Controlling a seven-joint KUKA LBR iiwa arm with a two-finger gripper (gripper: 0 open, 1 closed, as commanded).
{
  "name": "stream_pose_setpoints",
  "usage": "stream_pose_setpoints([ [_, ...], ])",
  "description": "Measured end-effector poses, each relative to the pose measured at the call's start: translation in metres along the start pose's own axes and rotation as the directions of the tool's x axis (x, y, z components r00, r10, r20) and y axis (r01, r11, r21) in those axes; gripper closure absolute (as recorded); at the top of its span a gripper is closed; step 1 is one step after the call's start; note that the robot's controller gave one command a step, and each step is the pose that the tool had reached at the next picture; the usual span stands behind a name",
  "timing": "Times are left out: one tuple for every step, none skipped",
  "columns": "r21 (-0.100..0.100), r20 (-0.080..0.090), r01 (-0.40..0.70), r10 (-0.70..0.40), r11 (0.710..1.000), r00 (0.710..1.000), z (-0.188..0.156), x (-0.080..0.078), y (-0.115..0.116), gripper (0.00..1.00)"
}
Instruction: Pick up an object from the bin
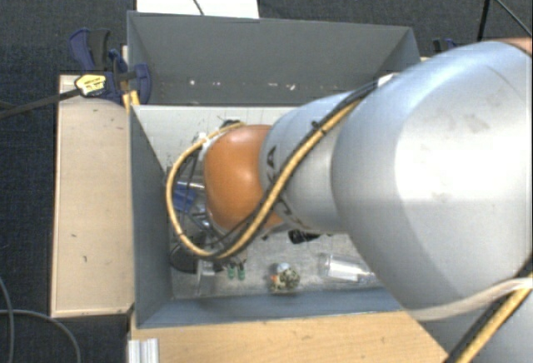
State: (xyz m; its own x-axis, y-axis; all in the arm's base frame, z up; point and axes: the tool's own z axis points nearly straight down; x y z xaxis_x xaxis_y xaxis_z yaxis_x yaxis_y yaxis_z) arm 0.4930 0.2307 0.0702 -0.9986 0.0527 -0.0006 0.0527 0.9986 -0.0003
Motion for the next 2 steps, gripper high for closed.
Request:
stream_pose_setpoints([
  [-0.001, 0.002, 0.18, -0.18, 0.984, 0.984, -0.0003, 0.0043, -0.0238, 0.0],
  [-0.001, -0.001, 0.176, -0.176, 0.984, 0.984, 0.0005, 0.0053, -0.0237, 1.0],
])
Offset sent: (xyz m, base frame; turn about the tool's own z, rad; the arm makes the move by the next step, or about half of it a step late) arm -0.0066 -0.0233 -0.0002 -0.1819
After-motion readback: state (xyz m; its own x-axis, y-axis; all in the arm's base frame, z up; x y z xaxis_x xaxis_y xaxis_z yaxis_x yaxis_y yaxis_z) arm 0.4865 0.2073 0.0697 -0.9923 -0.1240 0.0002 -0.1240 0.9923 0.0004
